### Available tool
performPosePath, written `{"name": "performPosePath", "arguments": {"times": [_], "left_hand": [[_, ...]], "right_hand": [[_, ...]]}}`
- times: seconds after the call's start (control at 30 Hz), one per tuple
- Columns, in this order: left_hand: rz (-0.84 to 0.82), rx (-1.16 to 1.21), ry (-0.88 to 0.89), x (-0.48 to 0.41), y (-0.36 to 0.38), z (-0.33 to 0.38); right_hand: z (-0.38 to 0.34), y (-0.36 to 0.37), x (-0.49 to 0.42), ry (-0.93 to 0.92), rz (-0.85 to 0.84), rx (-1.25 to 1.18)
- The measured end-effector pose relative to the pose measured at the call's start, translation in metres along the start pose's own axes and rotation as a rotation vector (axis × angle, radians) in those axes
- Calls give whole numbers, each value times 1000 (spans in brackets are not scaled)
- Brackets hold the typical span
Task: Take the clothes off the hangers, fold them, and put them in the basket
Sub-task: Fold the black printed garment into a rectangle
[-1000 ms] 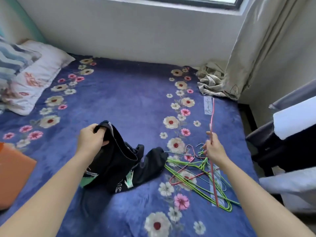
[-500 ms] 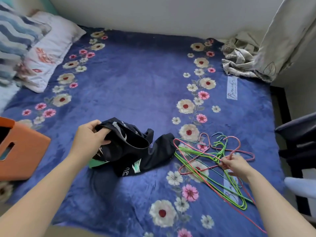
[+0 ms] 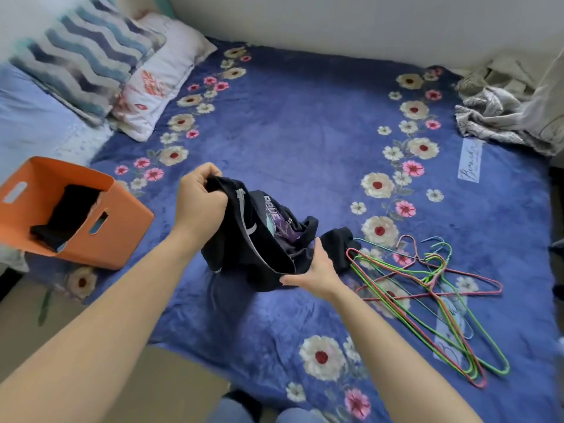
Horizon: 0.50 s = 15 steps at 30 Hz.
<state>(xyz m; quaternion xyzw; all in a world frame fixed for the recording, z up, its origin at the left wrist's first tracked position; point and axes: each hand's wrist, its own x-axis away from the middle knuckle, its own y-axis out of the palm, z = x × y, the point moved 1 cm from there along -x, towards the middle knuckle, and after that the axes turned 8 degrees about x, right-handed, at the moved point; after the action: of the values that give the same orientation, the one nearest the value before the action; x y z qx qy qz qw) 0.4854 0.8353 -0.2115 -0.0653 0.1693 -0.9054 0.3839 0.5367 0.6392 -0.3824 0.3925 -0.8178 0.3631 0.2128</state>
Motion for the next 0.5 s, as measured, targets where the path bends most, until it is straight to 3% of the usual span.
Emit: {"name": "performPosePath", "arguments": {"times": [0.1,0.17,0.37,0.43,0.5], "left_hand": [[53,21,67,-8,-31,14],[72,-8,109,-19,-61,17],[186,-46,91,-82,-168,11],[51,-62,112,-116,-198,14],[-194,-94,146,-152,-221,24]], "right_hand": [[-35,37,-6,-12,0,-2],[-58,44,-6,-101,123,-38],[-157,-39,15,-241,508,-239],[-200,-63,32,-304,578,-233],[-248,-83,59,-384,488,-180]]}}
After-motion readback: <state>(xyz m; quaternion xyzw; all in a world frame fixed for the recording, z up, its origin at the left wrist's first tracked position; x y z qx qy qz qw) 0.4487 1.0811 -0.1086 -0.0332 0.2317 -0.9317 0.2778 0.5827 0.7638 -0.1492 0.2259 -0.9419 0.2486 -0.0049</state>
